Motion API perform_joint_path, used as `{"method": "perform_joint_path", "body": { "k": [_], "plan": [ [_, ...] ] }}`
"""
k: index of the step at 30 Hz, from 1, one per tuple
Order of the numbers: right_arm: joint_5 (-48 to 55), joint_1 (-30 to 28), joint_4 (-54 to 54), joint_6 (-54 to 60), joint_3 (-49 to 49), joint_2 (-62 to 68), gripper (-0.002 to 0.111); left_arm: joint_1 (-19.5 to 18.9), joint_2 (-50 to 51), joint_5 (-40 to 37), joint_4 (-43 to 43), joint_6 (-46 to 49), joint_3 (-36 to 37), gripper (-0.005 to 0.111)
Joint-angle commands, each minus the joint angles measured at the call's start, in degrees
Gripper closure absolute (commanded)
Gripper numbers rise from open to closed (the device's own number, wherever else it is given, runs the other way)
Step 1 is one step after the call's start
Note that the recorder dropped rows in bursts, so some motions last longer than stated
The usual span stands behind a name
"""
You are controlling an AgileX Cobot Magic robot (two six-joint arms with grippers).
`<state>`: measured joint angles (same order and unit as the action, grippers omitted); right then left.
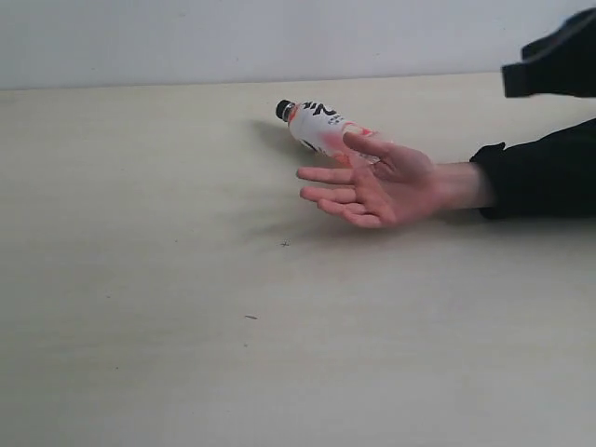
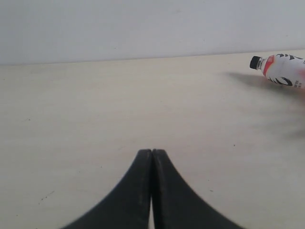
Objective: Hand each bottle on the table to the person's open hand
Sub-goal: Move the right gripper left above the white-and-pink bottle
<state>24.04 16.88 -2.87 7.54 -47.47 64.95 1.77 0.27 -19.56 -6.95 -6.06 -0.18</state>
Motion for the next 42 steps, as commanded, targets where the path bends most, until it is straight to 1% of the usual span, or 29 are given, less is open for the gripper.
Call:
{"method": "perform_joint_path", "body": {
  "k": [1,7,13,18,21,23,25,27,30,33,34,35,37,39,42],
  "plan": [
    [16.02,-0.19,2.00,-0.03,-17.60,16.06,0.108,0.08,-0.27,0.42,-0.28,-0.20,0.18,0.104],
    [27.91,-0.19,2.00,-0.03,-38.36,31.74,0.108,0.08,-0.27,0.42,-0.28,-0.20,0.18,0.104],
    [44.78,-0.19,2.87,3.85,-58.45,45.64,0.108,0.08,-0.27,0.42,-0.28,-0.20,0.18,0.104],
    [45.93,-0.19,5.62,7.62,-71.58,54.76,0.108,0.08,-0.27,0.42,-0.28,-0.20,0.18,0.104],
    [45.06,-0.19,5.62,11.32,-73.51,57.01,0.108,0.08,-0.27,0.42,-0.28,-0.20,0.18,0.104],
    [37.90,-0.19,4.73,9.96,-73.50,57.53,0.108,0.08,-0.27,0.42,-0.28,-0.20,0.18,0.104],
    [35.80,-0.19,2.38,9.56,-73.50,57.90,0.108,0.08,-0.27,0.42,-0.28,-0.20,0.18,0.104],
    [35.57,-0.19,3.38,10.69,-73.61,58.75,0.108,0.08,-0.27,0.42,-0.28,-0.20,0.18,0.104],
    [36.74,-0.19,8.08,11.78,-73.61,60.67,0.108,0.08,-0.27,0.42,-0.28,-0.20,0.18,0.104],
    [38.95,-0.19,6.87,18.86,-73.61,62.42,0.108,0.08,-0.27,0.42,-0.28,-0.20,0.18,0.104],
    [37.84,-0.19,6.46,20.02,-73.61,62.73,0.108,0.08,-0.27,0.42,-0.28,-0.20,0.18,0.104],
    [33.88,-0.19,4.29,22.69,-73.61,62.94,0.108,0.08,-0.27,0.42,-0.28,-0.20,0.18,0.104],
    [27.96,-0.19,1.14,22.91,-73.61,62.94,0.108,0.08,-0.27,0.42,-0.28,-0.20,0.18,0.104],
    [26.55,-0.19,-1.15,19.77,-73.61,63.29,0.108,0.08,-0.27,0.42,-0.28,-0.20,0.18,0.104],
    [23.86,-0.19,-0.30,17.45,-73.61,64.32,0.108,0.08,-0.27,0.42,-0.28,-0.20,0.18,0.104]
  ]
}}
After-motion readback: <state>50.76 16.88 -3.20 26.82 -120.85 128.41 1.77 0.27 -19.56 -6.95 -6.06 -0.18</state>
